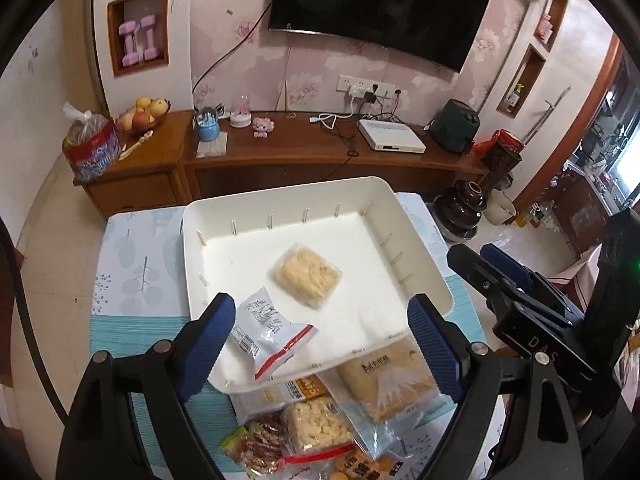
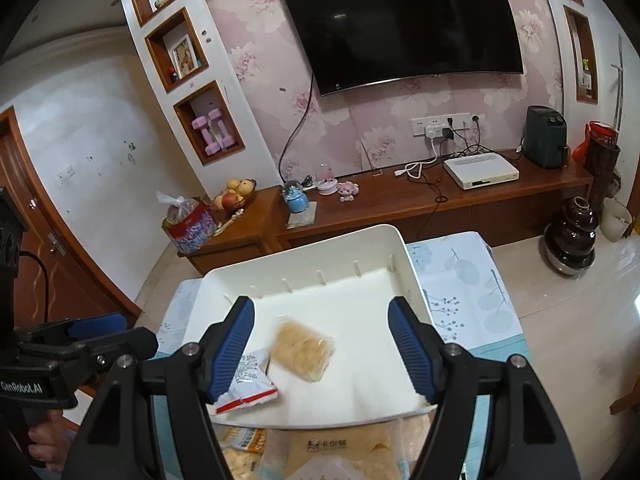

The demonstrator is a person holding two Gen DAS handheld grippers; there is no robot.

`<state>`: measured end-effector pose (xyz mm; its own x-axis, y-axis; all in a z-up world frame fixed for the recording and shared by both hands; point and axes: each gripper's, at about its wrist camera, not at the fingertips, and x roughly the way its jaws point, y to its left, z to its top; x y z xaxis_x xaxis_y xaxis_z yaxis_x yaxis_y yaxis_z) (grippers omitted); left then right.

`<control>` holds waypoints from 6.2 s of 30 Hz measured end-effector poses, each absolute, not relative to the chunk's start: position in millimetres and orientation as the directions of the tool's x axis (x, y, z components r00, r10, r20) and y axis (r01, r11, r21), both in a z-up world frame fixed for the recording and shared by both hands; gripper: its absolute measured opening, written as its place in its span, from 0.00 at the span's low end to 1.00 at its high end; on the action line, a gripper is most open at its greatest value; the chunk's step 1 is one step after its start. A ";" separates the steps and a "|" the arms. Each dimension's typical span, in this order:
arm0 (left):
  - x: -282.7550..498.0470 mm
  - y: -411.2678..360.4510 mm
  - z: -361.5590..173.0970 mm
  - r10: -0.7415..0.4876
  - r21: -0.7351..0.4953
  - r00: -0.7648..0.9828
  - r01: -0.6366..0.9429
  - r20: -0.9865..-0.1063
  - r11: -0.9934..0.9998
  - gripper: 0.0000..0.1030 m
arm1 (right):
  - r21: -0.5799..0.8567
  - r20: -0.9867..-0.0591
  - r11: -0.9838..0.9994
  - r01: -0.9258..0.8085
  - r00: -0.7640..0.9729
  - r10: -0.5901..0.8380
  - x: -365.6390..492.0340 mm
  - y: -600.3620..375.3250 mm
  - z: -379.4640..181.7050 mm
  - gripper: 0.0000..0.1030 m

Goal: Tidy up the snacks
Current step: 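Lift both bags and drop them into the white tray with both tools, then withdraw both tools from the tray toward the remaining snacks, then grasp the red Cookies pack with the left tool while the right tool grasps the orange-puff bag, then carry both packs over the white tray and release them inside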

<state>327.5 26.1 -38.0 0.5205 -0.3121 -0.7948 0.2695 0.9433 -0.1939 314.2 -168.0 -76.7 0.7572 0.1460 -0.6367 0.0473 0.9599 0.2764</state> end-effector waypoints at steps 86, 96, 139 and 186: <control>130.2 31.1 -246.1 -0.186 -0.113 0.091 0.517 -0.978 0.848 0.87 | 0.171 -0.893 0.938 -0.301 0.355 0.277 139.0 -78.0 -200.5 0.75; 134.0 23.8 -262.2 -0.238 -0.160 0.070 0.558 -0.969 0.815 0.85 | 0.125 -0.911 0.934 -0.335 0.334 0.242 159.3 -59.3 -221.7 0.92; 163.9 69.1 -210.7 -0.417 -0.270 0.067 0.667 -0.906 0.694 0.46 | 0.249 -0.895 0.958 -0.144 0.344 0.285 148.3 -86.9 -175.0 0.78; 350.5 9.8 -87.8 -0.285 -0.263 0.603 0.127 -0.745 0.956 0.49 | 0.161 -0.764 0.958 -0.236 0.585 0.273 323.6 -187.5 -96.1 0.82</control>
<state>350.5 9.8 -87.8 0.6026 -0.2850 -0.7455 0.1272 0.9564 -0.2628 323.6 -187.5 -96.1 0.5852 0.2726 -0.7637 -0.2362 0.9583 0.1610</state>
